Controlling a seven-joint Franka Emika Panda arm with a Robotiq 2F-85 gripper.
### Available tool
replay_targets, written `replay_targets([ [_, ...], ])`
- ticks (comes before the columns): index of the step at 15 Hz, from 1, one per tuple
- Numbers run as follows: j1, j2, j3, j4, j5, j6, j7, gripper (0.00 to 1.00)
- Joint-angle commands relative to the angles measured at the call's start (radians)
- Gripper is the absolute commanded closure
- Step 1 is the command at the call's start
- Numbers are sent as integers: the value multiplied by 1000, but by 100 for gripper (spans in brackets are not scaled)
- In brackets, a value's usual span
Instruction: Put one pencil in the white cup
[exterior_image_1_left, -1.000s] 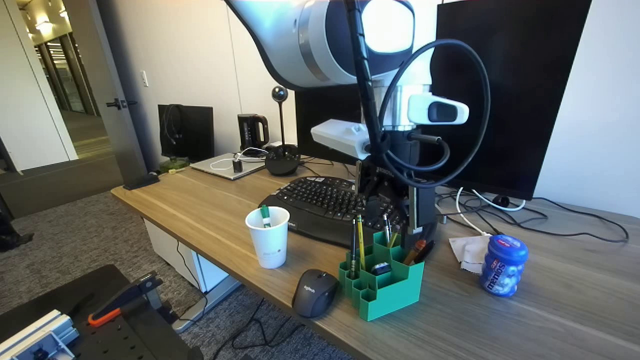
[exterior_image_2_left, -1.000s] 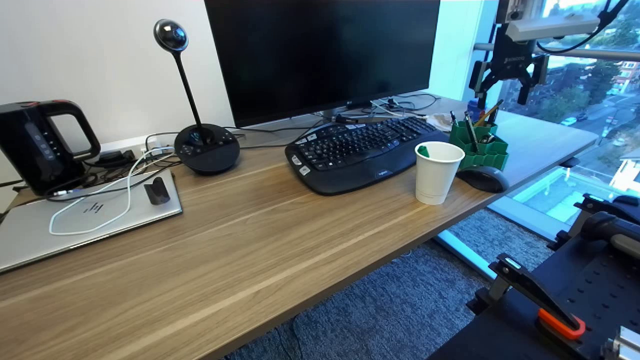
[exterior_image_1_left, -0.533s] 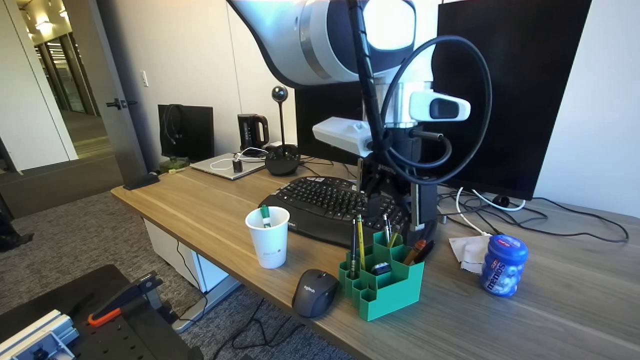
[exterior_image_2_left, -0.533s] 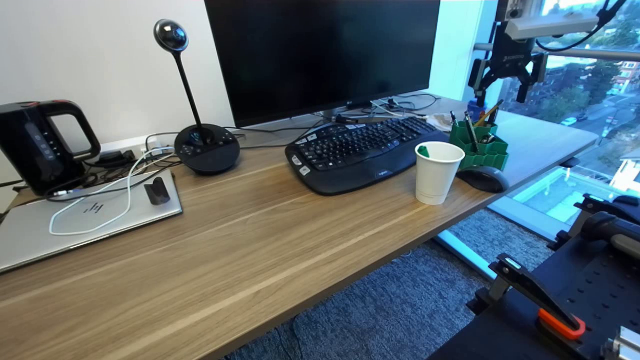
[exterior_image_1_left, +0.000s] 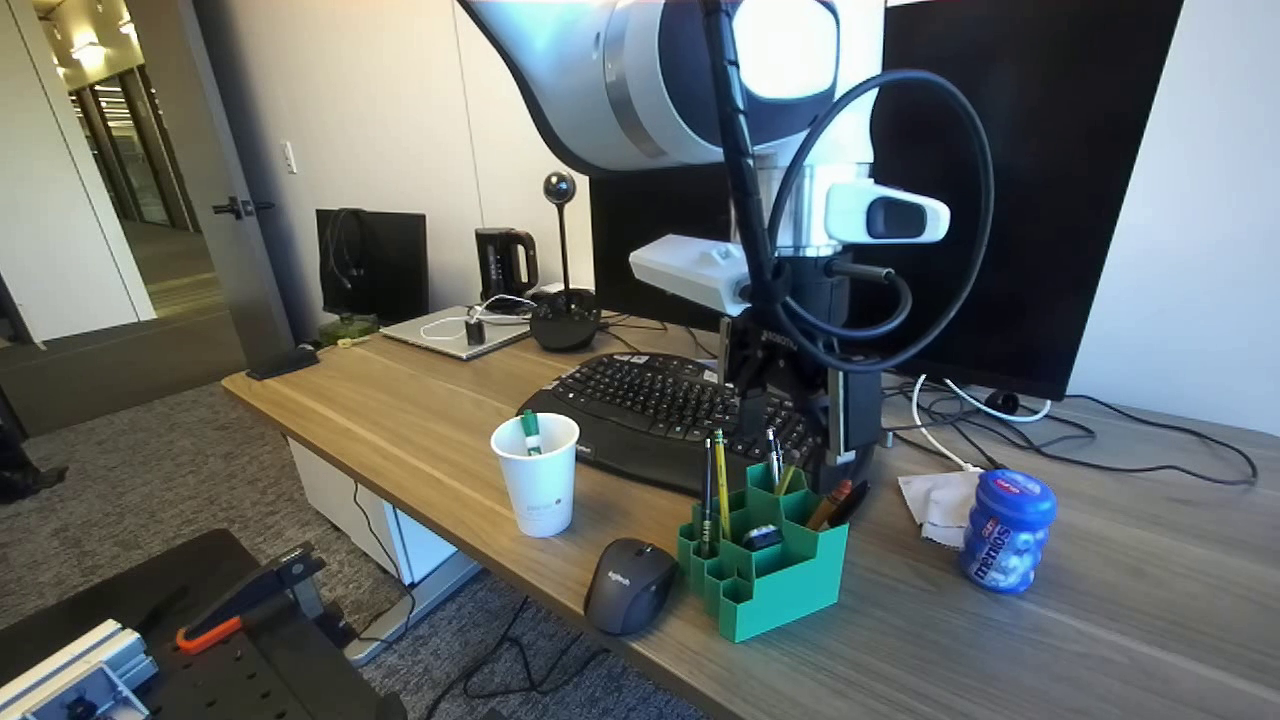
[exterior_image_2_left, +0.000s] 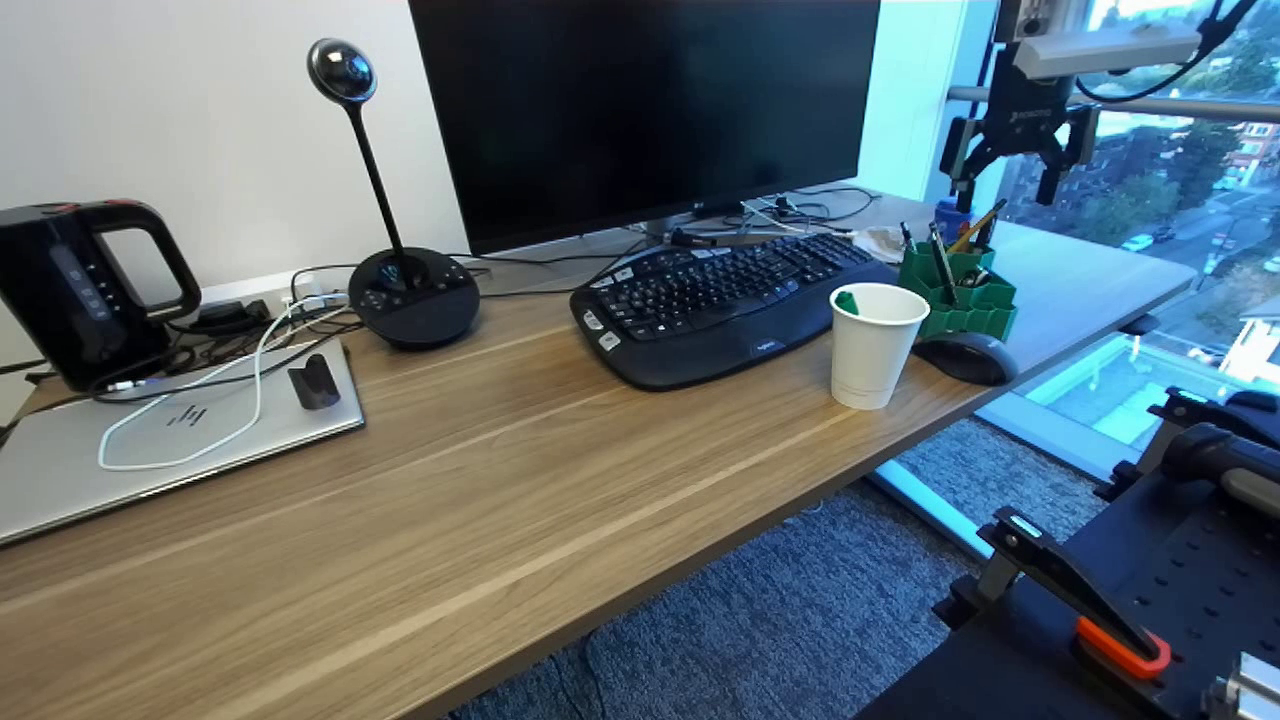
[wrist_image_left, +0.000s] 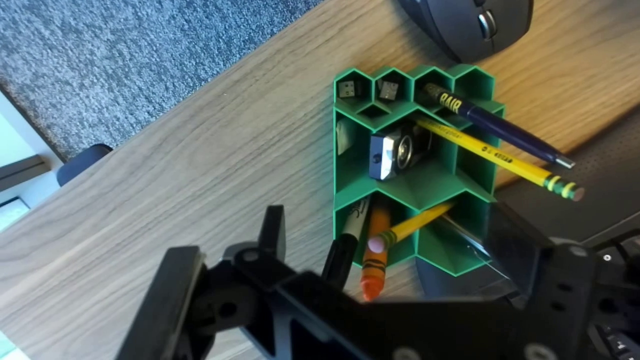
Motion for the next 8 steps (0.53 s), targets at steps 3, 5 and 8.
replay_targets([
  [3,-8,8,5,14,11,4,-12,0],
  [5,-7,9,3,13,7,7,-10,0],
  [8,-6,14,2,14,6,7,-8,0],
])
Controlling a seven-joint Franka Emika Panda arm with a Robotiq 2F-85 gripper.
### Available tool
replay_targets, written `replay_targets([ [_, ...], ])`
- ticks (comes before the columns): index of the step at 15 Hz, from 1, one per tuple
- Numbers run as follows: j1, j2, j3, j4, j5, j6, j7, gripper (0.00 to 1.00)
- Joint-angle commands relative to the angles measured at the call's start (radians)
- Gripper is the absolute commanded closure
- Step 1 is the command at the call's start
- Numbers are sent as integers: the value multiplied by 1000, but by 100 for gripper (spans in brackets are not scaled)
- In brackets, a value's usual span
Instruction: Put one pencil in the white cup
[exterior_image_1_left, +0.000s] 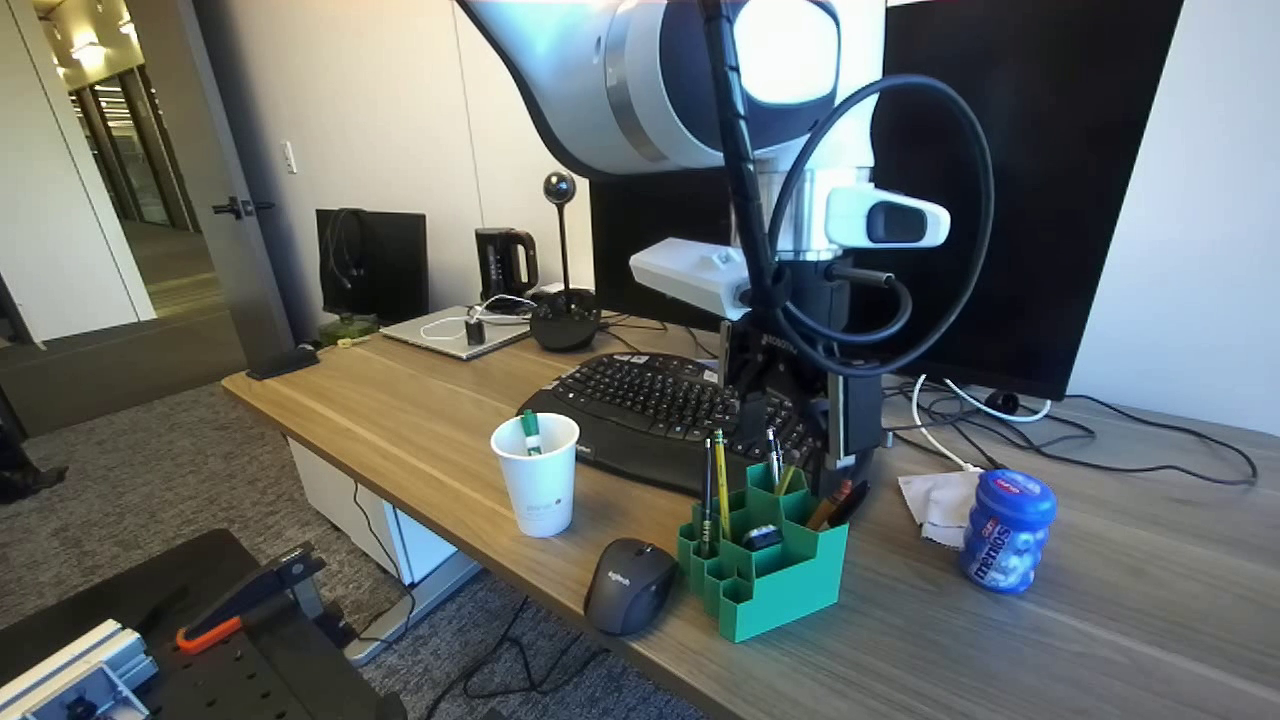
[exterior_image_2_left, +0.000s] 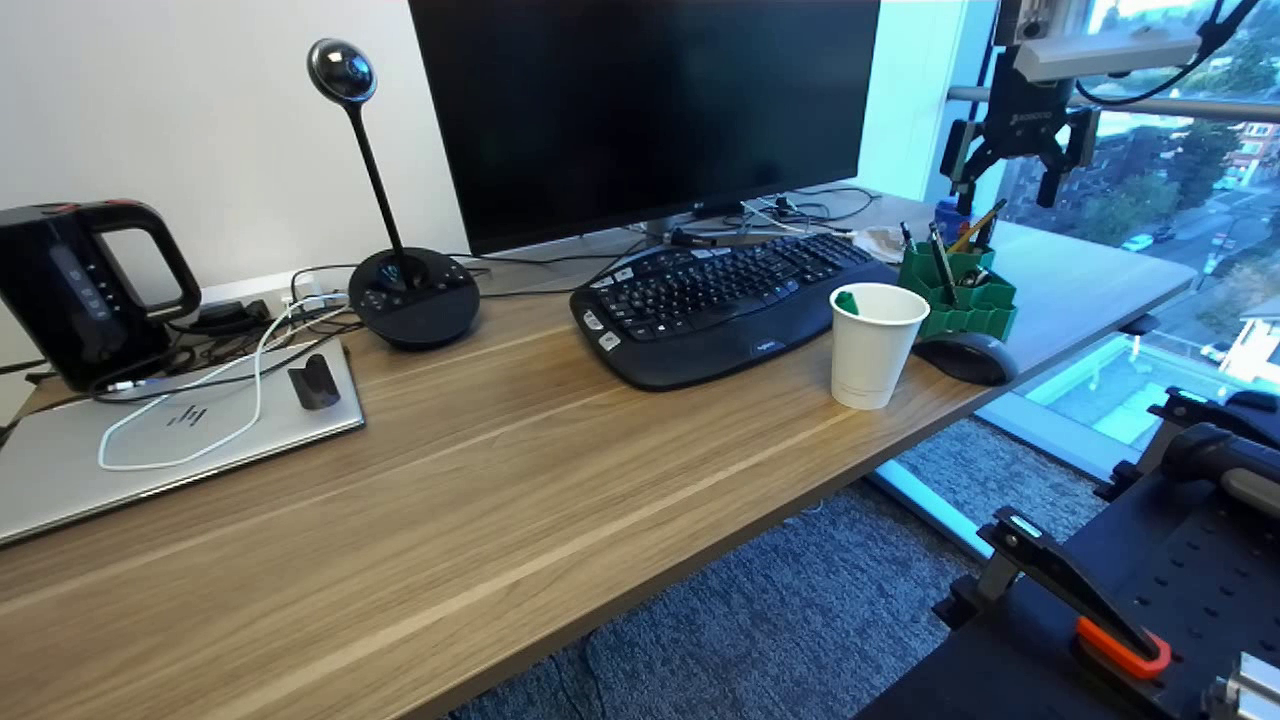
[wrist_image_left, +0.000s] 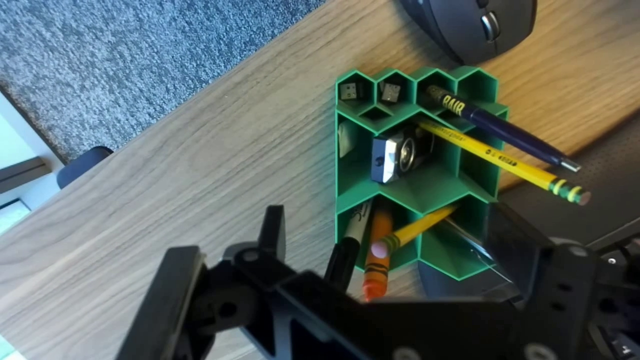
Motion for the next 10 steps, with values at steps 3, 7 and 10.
replay_targets([
  [3,-4,13,1,16,5,6,-6,0],
  [7,-4,15,1,17,5,5,-5,0],
  [10,-4,17,1,19,6,4,-4,0],
])
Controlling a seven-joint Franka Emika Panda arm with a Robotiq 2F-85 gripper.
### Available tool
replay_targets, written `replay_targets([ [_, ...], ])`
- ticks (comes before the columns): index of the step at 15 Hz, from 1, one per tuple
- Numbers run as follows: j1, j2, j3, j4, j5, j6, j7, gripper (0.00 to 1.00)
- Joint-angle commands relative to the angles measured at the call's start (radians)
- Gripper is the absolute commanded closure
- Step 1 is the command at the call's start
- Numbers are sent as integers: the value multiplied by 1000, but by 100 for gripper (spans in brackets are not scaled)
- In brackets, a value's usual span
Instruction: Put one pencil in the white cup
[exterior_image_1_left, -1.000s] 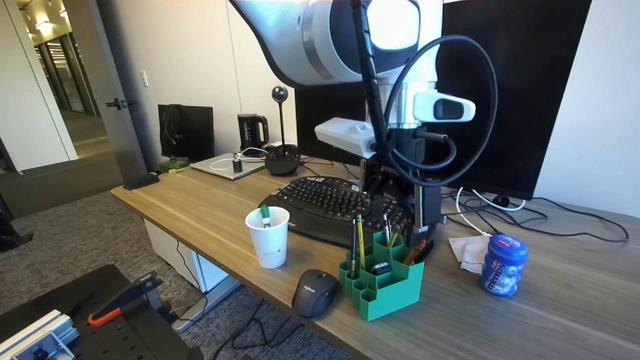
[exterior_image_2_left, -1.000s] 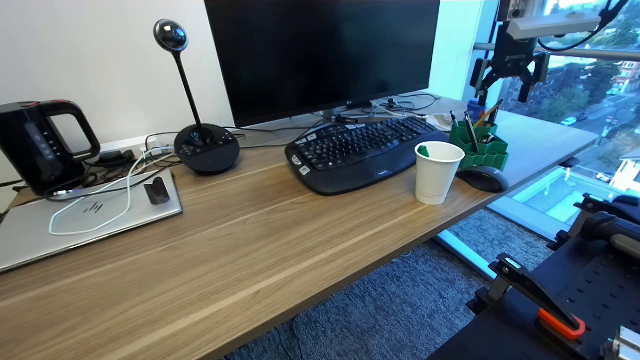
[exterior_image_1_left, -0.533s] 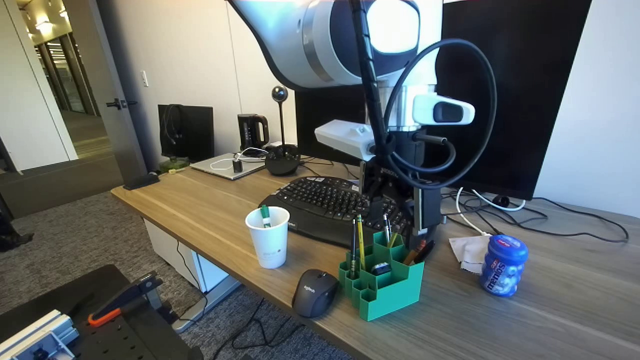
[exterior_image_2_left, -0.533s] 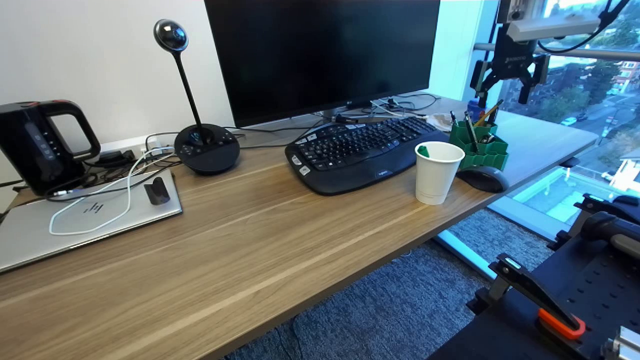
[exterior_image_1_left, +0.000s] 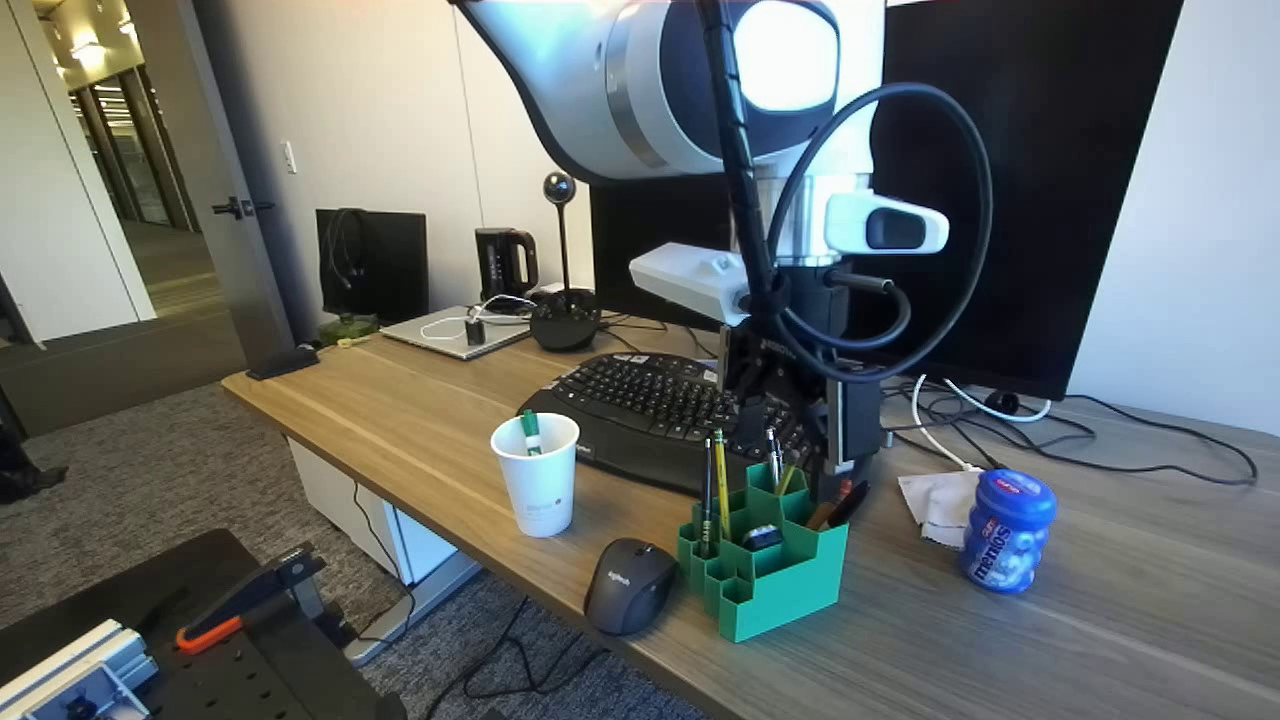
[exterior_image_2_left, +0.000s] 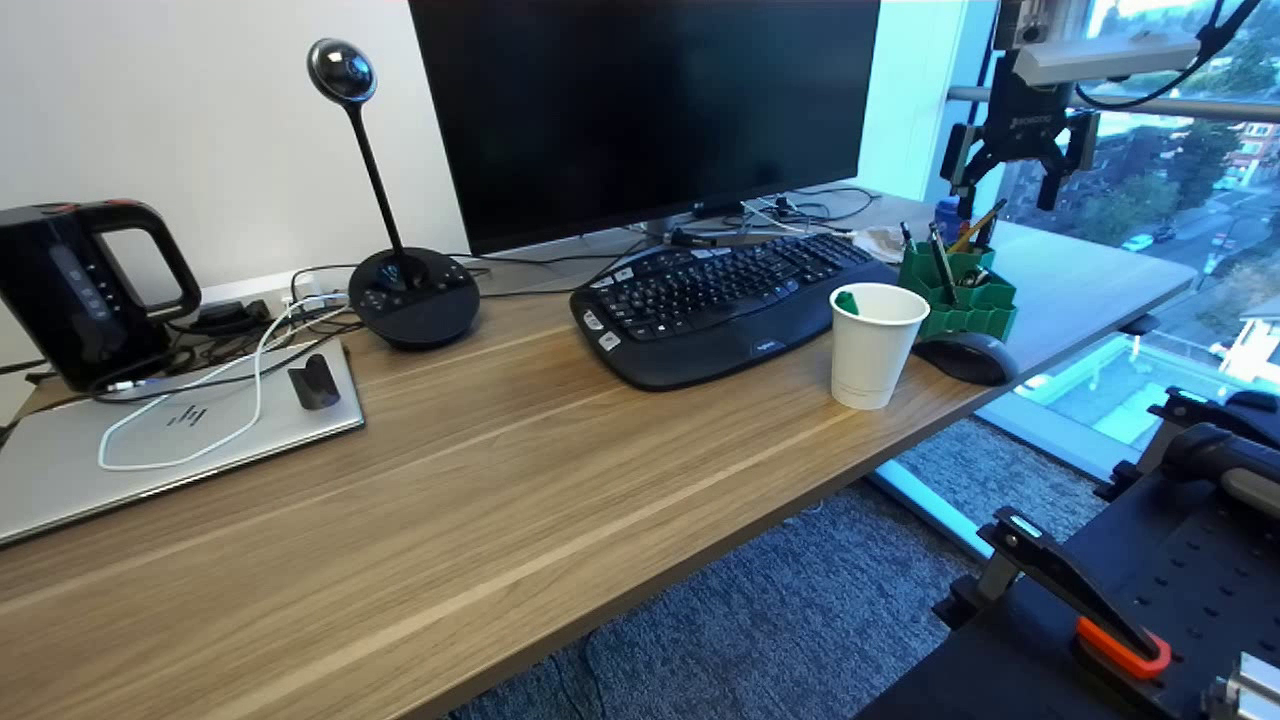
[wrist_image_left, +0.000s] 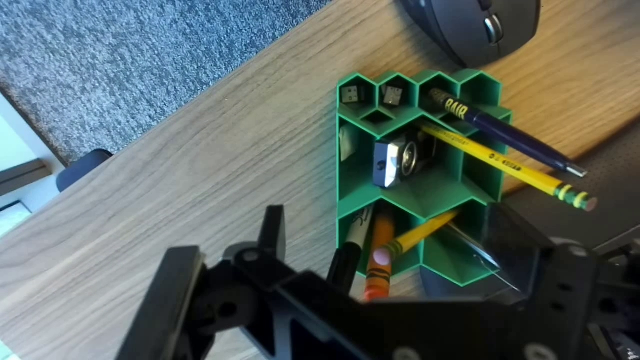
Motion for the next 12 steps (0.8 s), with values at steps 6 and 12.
replay_targets([
  [6,-2,18,-1,22,2,4,1,2],
  [12,0,22,-3,26,1,1,5,9],
])
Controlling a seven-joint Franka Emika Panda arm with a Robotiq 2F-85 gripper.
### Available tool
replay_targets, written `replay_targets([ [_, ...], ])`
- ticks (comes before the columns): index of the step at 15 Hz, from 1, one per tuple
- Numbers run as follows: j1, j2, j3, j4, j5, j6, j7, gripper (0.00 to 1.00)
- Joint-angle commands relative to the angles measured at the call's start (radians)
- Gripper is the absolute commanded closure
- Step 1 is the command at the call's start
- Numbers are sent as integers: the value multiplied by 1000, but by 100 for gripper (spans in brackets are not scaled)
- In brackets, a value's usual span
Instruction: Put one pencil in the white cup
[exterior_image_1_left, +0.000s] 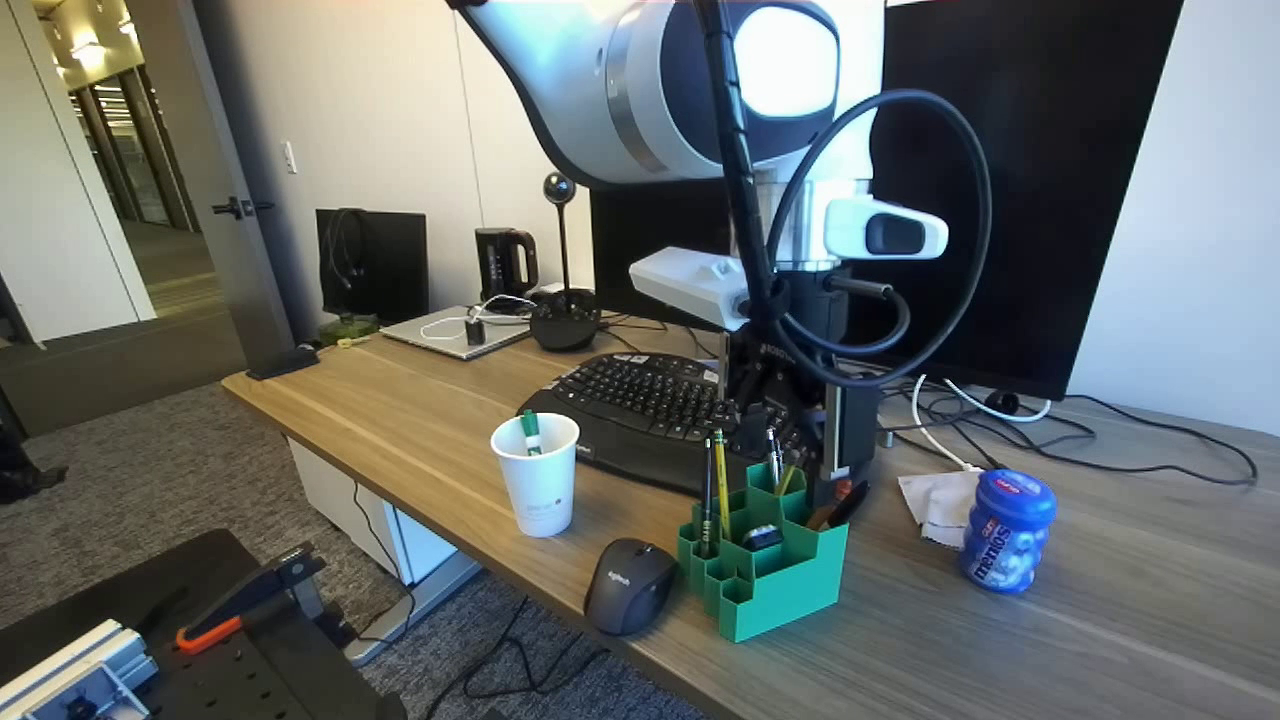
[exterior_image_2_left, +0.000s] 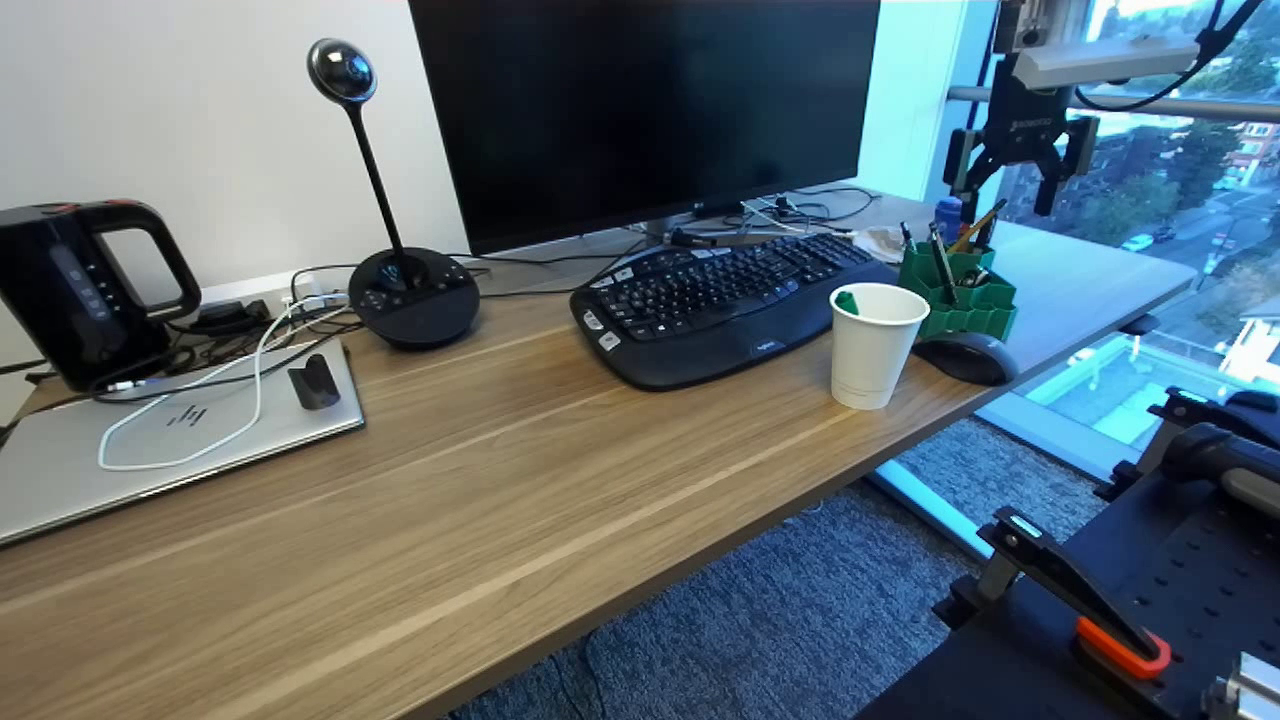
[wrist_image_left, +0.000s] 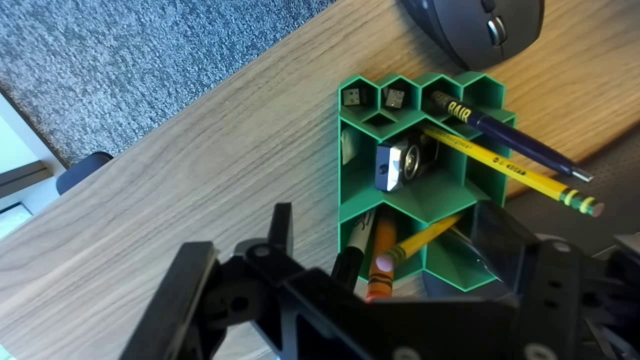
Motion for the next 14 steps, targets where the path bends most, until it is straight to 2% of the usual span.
replay_targets([
  [1,-1,18,-2,28,1,-1,6,12],
  [4,-1,20,-2,32,2,-3,7,15],
  [6,0,23,-3,35,2,-5,9,28],
  [8,-1,26,-3,39,2,-7,9,48],
  [14,-2,37,-2,53,4,-9,8,95],
])
